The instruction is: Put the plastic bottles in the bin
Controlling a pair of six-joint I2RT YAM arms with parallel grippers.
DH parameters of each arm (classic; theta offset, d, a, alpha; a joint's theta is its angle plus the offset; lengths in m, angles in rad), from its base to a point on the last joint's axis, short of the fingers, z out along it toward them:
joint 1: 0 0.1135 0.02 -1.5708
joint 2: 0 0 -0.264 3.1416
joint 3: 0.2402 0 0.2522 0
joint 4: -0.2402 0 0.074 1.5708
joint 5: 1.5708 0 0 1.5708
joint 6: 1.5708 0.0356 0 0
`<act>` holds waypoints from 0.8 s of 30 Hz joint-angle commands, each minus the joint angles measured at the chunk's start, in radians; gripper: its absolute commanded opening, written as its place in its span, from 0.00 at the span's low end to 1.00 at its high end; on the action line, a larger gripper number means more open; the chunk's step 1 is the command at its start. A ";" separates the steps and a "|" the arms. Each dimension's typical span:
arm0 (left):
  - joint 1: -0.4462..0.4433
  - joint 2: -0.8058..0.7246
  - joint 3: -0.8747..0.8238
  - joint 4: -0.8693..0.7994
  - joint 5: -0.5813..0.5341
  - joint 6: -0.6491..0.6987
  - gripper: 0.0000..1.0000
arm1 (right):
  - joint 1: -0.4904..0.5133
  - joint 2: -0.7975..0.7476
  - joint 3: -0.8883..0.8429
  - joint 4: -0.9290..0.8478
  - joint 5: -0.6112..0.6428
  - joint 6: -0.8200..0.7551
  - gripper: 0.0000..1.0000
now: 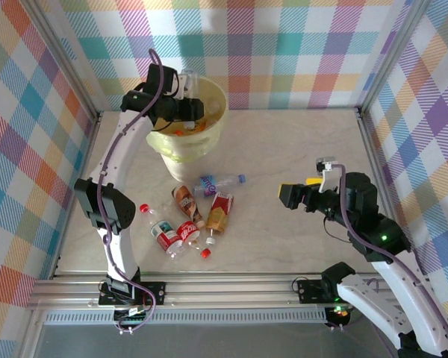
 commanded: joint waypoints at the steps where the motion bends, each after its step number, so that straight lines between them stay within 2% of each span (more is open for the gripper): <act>1: 0.007 -0.007 0.033 -0.032 0.001 0.013 0.59 | -0.005 0.045 -0.021 0.048 -0.020 0.025 1.00; 4: 0.009 -0.021 0.033 -0.037 0.002 0.013 0.72 | -0.005 0.071 -0.047 0.081 -0.036 0.052 1.00; 7: 0.009 -0.044 0.033 -0.032 0.011 0.012 0.78 | -0.005 0.085 -0.078 0.124 -0.048 0.082 1.00; 11: 0.010 -0.082 0.033 -0.023 0.034 -0.002 0.82 | -0.005 0.112 -0.099 0.153 -0.062 0.120 1.00; 15: 0.009 -0.140 -0.001 0.013 0.111 0.003 0.85 | -0.004 0.151 -0.103 0.149 -0.072 0.150 1.00; 18: 0.007 -0.199 -0.052 0.046 0.178 0.027 0.88 | -0.003 0.181 -0.105 0.155 -0.090 0.171 1.00; 24: -0.012 -0.369 -0.220 0.121 0.246 0.070 1.00 | -0.003 0.242 -0.111 0.180 -0.108 0.240 1.00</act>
